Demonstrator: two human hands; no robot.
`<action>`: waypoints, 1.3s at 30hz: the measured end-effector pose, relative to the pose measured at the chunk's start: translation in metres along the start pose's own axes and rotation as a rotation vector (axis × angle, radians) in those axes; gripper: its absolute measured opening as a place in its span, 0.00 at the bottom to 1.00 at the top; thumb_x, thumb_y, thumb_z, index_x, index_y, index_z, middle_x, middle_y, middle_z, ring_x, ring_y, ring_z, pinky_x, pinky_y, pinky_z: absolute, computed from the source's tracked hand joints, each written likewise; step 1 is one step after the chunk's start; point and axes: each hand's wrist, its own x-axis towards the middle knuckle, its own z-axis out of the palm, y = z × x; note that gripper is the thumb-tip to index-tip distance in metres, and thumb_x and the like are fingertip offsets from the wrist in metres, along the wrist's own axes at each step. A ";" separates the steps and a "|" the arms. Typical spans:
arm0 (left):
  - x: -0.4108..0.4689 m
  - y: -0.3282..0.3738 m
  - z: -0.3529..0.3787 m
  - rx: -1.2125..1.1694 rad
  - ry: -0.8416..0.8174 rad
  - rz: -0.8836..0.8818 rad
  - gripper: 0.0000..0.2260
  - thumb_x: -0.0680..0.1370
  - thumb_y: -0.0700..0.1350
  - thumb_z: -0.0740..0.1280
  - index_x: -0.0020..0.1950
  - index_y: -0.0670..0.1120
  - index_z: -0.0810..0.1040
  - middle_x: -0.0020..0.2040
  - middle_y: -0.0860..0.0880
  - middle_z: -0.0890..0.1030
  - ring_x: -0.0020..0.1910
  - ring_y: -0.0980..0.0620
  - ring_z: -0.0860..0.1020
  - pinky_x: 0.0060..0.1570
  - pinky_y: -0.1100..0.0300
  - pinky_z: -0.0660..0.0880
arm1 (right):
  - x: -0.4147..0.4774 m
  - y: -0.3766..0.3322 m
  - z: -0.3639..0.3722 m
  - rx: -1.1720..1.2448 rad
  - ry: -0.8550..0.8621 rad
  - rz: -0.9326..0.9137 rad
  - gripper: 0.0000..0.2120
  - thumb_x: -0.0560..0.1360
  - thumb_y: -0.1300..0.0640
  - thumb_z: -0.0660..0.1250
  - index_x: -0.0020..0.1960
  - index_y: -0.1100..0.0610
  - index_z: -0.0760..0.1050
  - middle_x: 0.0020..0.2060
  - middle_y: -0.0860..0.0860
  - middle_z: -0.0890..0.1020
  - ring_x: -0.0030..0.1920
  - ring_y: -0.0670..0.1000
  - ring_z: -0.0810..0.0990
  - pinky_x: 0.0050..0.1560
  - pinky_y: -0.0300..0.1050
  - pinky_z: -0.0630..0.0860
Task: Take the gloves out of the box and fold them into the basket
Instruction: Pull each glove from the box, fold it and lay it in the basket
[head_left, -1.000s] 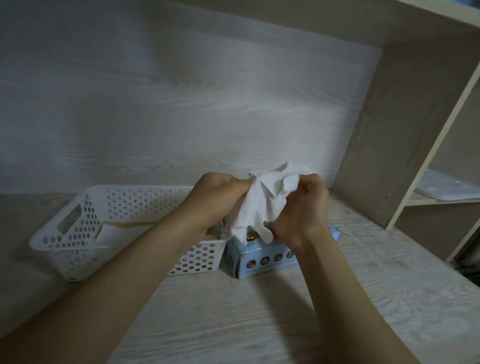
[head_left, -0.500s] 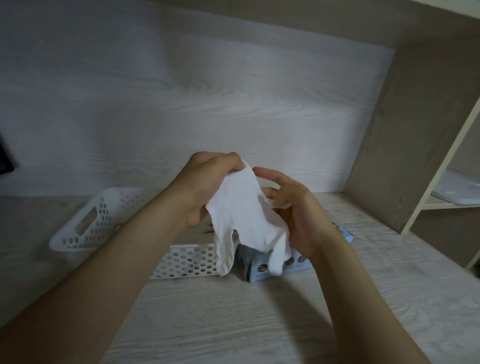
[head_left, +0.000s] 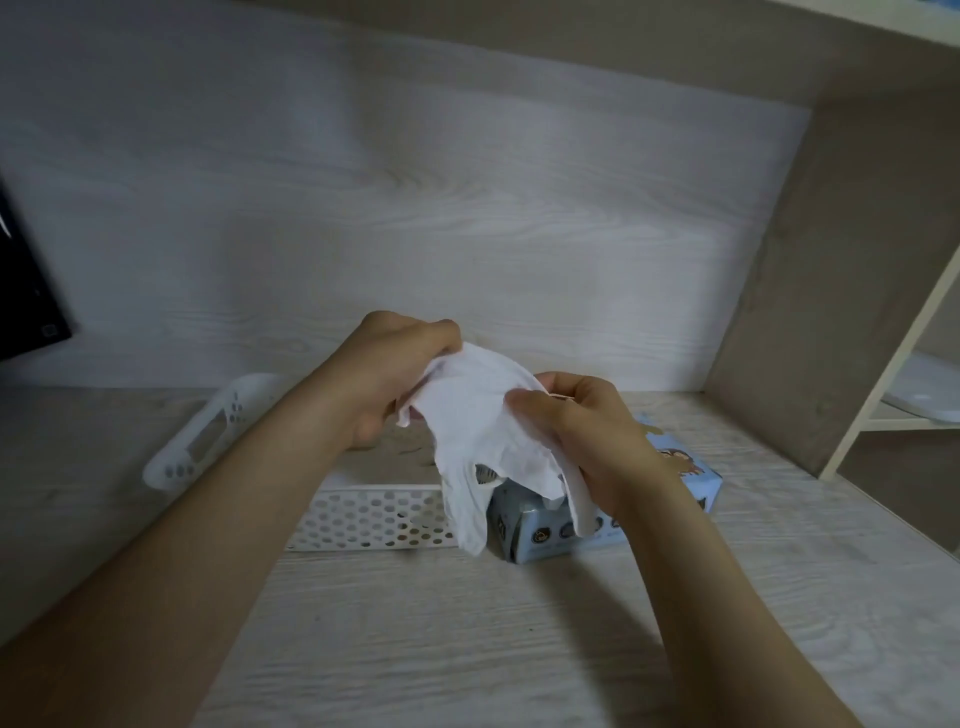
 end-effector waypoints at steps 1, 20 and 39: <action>0.000 -0.003 -0.007 0.007 0.029 0.004 0.10 0.77 0.39 0.68 0.36 0.42 0.73 0.28 0.45 0.69 0.22 0.49 0.67 0.26 0.63 0.61 | 0.001 -0.002 0.004 -0.049 0.027 -0.019 0.05 0.77 0.56 0.74 0.46 0.58 0.86 0.43 0.59 0.88 0.42 0.62 0.85 0.45 0.60 0.83; -0.003 -0.052 -0.105 0.757 0.115 -0.086 0.13 0.80 0.31 0.57 0.52 0.46 0.76 0.49 0.48 0.74 0.50 0.41 0.79 0.48 0.49 0.81 | 0.068 -0.026 0.106 -1.062 -0.244 -0.157 0.16 0.78 0.48 0.76 0.54 0.61 0.83 0.50 0.56 0.85 0.47 0.56 0.84 0.46 0.51 0.81; -0.002 -0.076 -0.099 1.313 0.144 -0.090 0.10 0.80 0.31 0.63 0.45 0.45 0.71 0.52 0.44 0.74 0.48 0.45 0.74 0.47 0.56 0.72 | 0.066 -0.013 0.121 -1.598 -0.150 -0.392 0.08 0.77 0.68 0.70 0.48 0.58 0.74 0.41 0.53 0.75 0.36 0.54 0.74 0.39 0.49 0.71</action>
